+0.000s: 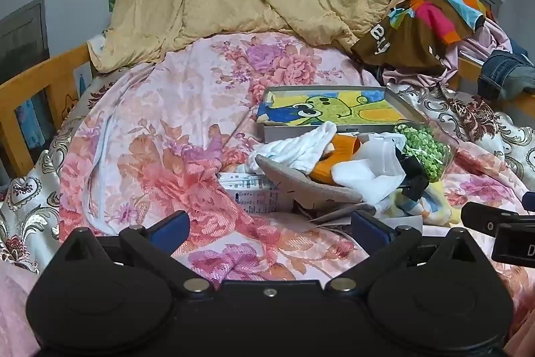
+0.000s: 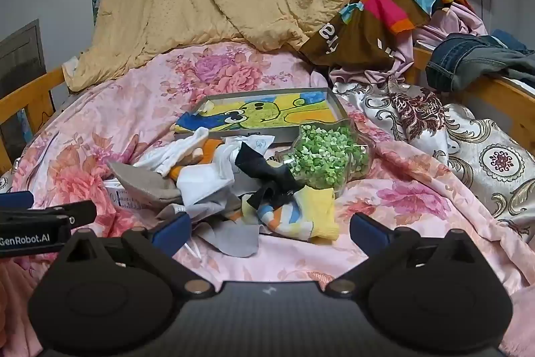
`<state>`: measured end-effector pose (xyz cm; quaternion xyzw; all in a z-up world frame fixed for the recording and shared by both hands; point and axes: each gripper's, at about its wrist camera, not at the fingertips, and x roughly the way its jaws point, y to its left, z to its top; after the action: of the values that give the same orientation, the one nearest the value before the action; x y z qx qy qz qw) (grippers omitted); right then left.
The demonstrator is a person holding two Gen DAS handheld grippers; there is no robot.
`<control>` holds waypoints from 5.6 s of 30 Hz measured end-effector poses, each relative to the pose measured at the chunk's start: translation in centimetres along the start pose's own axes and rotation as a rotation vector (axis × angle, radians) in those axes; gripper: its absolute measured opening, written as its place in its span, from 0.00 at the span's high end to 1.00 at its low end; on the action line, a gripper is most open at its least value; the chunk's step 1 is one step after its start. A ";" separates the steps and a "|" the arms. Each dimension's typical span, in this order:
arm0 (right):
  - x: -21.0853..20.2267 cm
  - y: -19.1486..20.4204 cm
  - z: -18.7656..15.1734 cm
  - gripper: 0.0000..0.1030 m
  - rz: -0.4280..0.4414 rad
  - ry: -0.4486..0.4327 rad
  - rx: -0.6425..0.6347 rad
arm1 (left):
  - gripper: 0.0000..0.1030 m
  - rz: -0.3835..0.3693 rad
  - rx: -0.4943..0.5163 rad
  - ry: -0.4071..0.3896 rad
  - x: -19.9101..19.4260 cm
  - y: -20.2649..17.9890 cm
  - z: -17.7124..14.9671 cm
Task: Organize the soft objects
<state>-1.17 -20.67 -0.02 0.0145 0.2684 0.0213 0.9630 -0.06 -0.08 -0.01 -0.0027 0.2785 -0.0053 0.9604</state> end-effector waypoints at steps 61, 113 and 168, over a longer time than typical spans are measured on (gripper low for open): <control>0.1 -0.2 0.0 0.00 0.003 0.008 0.007 | 0.01 0.000 -0.002 0.026 0.7 0.0 -0.1; 2.5 -0.2 1.9 0.00 0.101 0.101 -0.044 | 0.01 -0.066 -0.135 0.131 3.6 2.6 2.1; 13.1 8.3 1.5 0.41 0.275 0.036 -0.869 | 0.66 -0.330 -0.351 0.354 15.4 4.6 4.2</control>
<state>10.53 -11.77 -5.19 -0.3561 0.2469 0.2597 0.8630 15.23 4.36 -4.72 -0.2128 0.4343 -0.1134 0.8679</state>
